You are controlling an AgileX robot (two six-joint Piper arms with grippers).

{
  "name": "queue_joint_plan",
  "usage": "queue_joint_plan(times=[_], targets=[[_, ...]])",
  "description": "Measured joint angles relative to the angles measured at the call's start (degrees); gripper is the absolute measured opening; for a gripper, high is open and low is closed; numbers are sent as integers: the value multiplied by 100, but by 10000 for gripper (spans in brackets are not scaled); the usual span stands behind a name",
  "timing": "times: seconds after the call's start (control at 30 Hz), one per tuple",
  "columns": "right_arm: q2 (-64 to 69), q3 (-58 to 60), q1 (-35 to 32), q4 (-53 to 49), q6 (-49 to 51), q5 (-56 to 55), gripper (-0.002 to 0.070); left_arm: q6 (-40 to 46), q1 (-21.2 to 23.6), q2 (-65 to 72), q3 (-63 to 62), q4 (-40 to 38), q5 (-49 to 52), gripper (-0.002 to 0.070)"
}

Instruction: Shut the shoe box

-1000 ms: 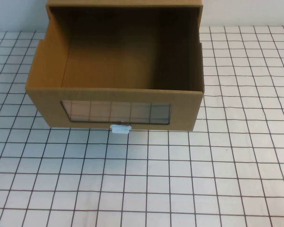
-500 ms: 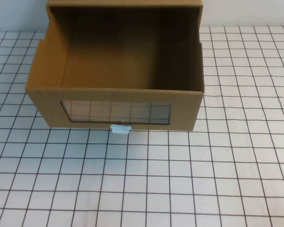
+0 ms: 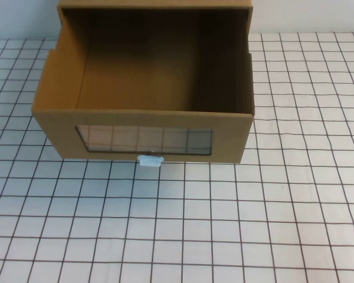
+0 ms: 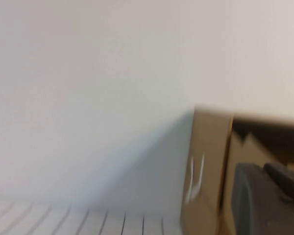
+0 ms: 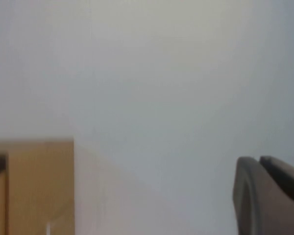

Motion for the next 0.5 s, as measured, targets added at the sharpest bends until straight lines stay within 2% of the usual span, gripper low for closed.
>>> queue_joint_plan(times=[0.27, 0.43, 0.5], targets=[[0, 0, 0, 137, 31, -2480, -13, -164, 0, 0, 0, -27, -986, -5], [-42, 0, 0, 333, 322, -4016, -13, -686, 0, -10, 0, -401, -2525, -5], [-42, -57, 0, 442, 427, -4282, -13, -762, 0, -20, -125, -692, -2855, -5]])
